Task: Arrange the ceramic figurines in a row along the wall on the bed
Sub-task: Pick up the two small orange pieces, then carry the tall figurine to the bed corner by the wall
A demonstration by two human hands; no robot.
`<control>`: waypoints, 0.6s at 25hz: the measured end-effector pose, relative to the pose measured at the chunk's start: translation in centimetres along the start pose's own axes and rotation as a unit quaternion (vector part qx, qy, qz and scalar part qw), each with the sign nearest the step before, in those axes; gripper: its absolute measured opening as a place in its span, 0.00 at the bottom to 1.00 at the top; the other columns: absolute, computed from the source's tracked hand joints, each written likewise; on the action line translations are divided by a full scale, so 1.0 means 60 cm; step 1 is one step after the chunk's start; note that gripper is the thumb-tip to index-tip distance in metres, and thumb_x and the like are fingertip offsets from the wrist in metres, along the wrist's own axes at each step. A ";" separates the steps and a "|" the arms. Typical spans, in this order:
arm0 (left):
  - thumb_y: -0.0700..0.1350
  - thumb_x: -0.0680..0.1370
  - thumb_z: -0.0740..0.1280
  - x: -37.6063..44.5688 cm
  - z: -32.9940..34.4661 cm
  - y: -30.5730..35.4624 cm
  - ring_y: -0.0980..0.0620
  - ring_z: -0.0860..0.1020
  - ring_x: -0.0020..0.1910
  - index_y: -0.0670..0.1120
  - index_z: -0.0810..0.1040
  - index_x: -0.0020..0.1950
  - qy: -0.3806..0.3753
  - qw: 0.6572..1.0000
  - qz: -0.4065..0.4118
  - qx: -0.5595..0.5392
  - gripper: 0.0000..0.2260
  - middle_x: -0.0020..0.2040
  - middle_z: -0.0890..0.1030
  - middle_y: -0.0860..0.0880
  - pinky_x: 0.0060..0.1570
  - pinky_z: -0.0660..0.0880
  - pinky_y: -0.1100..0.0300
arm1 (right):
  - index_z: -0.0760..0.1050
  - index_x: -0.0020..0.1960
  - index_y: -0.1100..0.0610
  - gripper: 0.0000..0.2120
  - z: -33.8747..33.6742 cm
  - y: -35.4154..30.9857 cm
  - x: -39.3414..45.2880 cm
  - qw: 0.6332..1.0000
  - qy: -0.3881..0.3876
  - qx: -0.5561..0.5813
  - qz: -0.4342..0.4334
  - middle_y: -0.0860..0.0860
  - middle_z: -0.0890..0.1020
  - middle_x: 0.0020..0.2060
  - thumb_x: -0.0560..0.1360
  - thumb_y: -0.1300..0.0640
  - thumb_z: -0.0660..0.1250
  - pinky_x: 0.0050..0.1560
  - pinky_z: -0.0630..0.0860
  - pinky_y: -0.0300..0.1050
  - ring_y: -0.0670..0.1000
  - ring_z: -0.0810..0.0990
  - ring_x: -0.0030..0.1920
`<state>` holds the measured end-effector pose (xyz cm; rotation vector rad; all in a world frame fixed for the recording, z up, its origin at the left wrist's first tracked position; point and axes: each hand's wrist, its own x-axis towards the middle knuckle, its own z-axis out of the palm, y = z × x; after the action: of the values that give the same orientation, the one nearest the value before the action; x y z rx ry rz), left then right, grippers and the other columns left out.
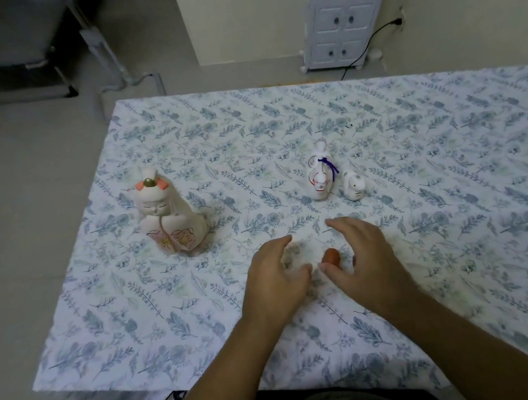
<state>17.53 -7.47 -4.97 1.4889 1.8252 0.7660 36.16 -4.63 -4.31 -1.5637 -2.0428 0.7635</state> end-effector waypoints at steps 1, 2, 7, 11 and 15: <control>0.51 0.74 0.73 -0.002 -0.026 -0.006 0.58 0.71 0.67 0.48 0.75 0.71 0.024 1.000 0.003 0.001 0.26 0.69 0.77 0.52 0.64 0.65 0.67 | 0.71 0.73 0.54 0.32 0.009 -0.026 0.011 1.000 0.000 -0.006 -0.015 0.51 0.75 0.68 0.72 0.53 0.77 0.69 0.67 0.46 0.50 0.69 0.69; 0.50 0.75 0.73 -0.003 -0.053 -0.012 0.56 0.71 0.69 0.47 0.75 0.72 0.048 0.999 0.007 0.003 0.25 0.69 0.77 0.51 0.67 0.67 0.63 | 0.71 0.74 0.55 0.30 0.020 -0.053 0.024 1.000 -0.006 -0.005 -0.024 0.51 0.75 0.69 0.74 0.52 0.76 0.70 0.65 0.47 0.50 0.68 0.70; 0.47 0.77 0.72 -0.001 -0.190 -0.057 0.57 0.75 0.65 0.49 0.76 0.69 0.184 0.983 0.008 -0.021 0.21 0.65 0.79 0.54 0.64 0.72 0.60 | 0.68 0.77 0.54 0.31 0.085 -0.185 0.091 0.996 -0.068 0.023 -0.060 0.51 0.72 0.74 0.77 0.50 0.72 0.75 0.62 0.47 0.50 0.66 0.75; 0.49 0.78 0.72 0.018 -0.278 -0.114 0.63 0.72 0.66 0.53 0.75 0.68 0.254 0.966 0.017 -0.048 0.19 0.66 0.76 0.58 0.64 0.67 0.70 | 0.58 0.81 0.50 0.40 0.145 -0.275 0.155 0.990 -0.125 0.069 -0.017 0.48 0.66 0.78 0.75 0.46 0.74 0.74 0.63 0.47 0.48 0.62 0.78; 0.52 0.78 0.71 0.063 -0.315 -0.173 0.57 0.64 0.75 0.54 0.65 0.78 0.127 0.987 -0.032 -0.093 0.30 0.77 0.67 0.55 0.73 0.64 0.53 | 0.62 0.77 0.42 0.39 0.207 -0.306 0.192 0.964 -0.155 0.214 0.033 0.25 0.77 0.59 0.74 0.59 0.77 0.49 0.72 0.21 0.23 0.75 0.56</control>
<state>-4.13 -6.36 -1.84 1.2518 1.9154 1.1043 12.03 0.88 -1.00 -1.3315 -1.8619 1.4436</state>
